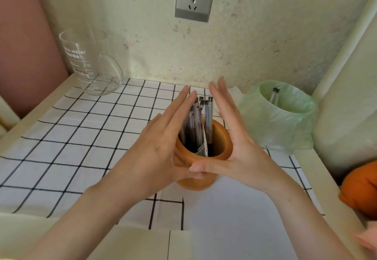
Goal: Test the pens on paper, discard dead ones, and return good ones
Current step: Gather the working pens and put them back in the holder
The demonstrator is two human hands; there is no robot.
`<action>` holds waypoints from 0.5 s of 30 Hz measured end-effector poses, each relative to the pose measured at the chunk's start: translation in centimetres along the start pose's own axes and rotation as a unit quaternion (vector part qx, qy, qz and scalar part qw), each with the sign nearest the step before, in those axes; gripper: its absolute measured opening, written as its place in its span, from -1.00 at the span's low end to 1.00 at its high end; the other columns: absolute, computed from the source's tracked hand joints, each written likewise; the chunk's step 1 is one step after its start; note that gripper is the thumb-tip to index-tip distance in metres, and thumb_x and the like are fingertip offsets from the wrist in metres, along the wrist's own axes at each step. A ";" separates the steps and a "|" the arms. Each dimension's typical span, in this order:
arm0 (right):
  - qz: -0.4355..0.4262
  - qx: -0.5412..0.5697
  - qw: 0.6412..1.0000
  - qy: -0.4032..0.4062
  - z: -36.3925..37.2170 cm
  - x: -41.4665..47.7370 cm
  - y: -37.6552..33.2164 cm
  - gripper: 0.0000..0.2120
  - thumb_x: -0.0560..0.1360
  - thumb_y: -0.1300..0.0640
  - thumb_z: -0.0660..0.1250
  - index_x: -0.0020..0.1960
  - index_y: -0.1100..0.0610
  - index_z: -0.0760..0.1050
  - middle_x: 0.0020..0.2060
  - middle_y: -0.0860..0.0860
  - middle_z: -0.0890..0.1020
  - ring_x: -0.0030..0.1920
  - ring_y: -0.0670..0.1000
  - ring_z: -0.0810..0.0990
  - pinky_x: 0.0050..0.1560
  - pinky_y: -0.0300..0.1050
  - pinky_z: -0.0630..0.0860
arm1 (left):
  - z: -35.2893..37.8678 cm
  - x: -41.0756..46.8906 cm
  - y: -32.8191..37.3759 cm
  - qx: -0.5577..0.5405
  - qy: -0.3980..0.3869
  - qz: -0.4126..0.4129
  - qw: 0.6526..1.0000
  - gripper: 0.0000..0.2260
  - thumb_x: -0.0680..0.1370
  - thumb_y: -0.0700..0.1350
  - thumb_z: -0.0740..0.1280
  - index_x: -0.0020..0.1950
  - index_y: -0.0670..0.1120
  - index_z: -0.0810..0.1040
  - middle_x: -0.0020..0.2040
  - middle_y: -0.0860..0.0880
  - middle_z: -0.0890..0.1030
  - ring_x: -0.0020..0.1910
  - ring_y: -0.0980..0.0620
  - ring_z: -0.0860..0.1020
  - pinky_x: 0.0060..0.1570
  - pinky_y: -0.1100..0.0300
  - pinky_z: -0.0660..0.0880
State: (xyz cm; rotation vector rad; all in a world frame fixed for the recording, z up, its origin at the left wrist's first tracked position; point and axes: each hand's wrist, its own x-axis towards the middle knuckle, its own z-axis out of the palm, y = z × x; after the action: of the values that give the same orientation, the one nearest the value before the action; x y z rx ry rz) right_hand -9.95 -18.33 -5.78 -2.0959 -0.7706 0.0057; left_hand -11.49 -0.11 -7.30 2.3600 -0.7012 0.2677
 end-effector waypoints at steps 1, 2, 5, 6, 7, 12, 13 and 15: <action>-0.013 -0.025 1.000 0.000 0.1 0.2 -0.2 0.02 0.31 -0.10 0.51 0.53 -0.19 -0.11 0.51 -0.26 -0.24 0.50 -0.21 -0.25 0.47 -0.03 -0.05 | 0.0 0.1 -0.1 0.000 0.003 0.004 1.000 0.10 0.21 0.21 0.47 0.52 0.05 -0.17 0.54 0.13 -0.13 0.48 0.25 -0.05 0.46 0.10 0.10; -0.023 -0.050 0.998 -0.003 0.3 0.3 -0.3 -0.03 0.34 -0.13 0.47 0.53 -0.16 -0.08 0.52 -0.24 -0.23 0.51 -0.20 -0.26 0.48 -0.01 -0.07 | 0.0 0.1 -0.2 -0.001 0.005 0.002 1.000 0.11 0.20 0.20 0.48 0.53 0.01 -0.15 0.54 0.13 -0.08 0.48 0.24 -0.02 0.46 0.20 0.06; -0.025 -0.095 0.995 -0.008 0.9 0.6 -0.4 -0.16 0.40 -0.18 0.39 0.54 -0.11 0.03 0.54 -0.23 -0.07 0.51 -0.21 -0.23 0.51 0.08 -0.03 | 0.0 0.1 -0.2 -0.042 0.002 -0.028 0.999 0.18 0.18 0.19 0.50 0.49 0.04 -0.30 0.44 0.39 -0.12 0.44 0.35 0.03 0.34 0.52 0.01; -0.022 -0.095 0.995 -0.002 0.9 0.7 -0.3 -0.20 0.41 -0.17 0.37 0.53 -0.10 0.07 0.54 -0.23 0.00 0.51 -0.22 -0.20 0.52 0.09 0.00 | 0.1 0.0 -0.3 -0.059 -0.005 -0.035 0.998 0.20 0.19 0.16 0.51 0.48 0.07 -0.35 0.39 0.47 -0.15 0.40 0.41 0.04 0.29 0.57 0.03; -0.021 -0.092 0.995 0.005 0.9 0.7 -0.3 -0.24 0.42 -0.17 0.36 0.52 -0.10 0.10 0.53 -0.22 0.05 0.51 -0.22 -0.17 0.52 0.08 0.02 | 0.2 -0.1 -0.4 -0.072 -0.011 -0.040 0.997 0.21 0.20 0.12 0.53 0.47 0.08 -0.37 0.35 0.52 -0.14 0.36 0.48 0.06 0.25 0.60 0.06; -0.027 -0.059 0.998 0.022 0.9 0.5 -0.1 -0.21 0.47 -0.16 0.28 0.52 -0.15 -0.12 0.53 -0.29 -0.09 0.51 -0.20 -0.24 0.50 -0.09 -0.11 | 0.4 -0.3 -0.5 -0.094 -0.023 -0.049 0.994 0.21 0.25 0.04 0.54 0.44 0.13 -0.43 0.36 0.51 -0.17 0.24 0.63 0.06 0.10 0.67 0.15; -0.030 -0.073 0.996 0.027 0.9 0.5 0.0 -0.23 0.48 -0.16 0.27 0.53 -0.13 -0.12 0.53 -0.26 -0.11 0.51 -0.17 -0.28 0.49 -0.12 -0.13 | 0.5 -0.3 -0.6 -0.082 -0.022 -0.044 0.995 0.19 0.25 0.05 0.54 0.45 0.12 -0.40 0.42 0.43 -0.23 0.29 0.61 -0.01 0.12 0.68 0.12; -0.048 -0.123 0.990 0.041 1.0 0.6 0.3 -0.29 0.51 -0.15 0.24 0.54 -0.06 0.00 0.55 -0.15 -0.07 0.52 -0.11 -0.29 0.50 -0.18 -0.16 | 0.5 -0.2 -0.5 -0.068 -0.016 -0.045 0.997 0.18 0.24 0.06 0.54 0.47 0.12 -0.36 0.44 0.39 -0.28 0.30 0.59 -0.05 0.15 0.68 0.10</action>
State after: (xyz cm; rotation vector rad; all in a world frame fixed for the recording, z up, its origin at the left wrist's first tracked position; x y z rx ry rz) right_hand -9.56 -17.41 -6.45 -2.2726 -0.8567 -0.2378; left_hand -11.35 -0.02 -7.97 2.2635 -0.6070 0.1384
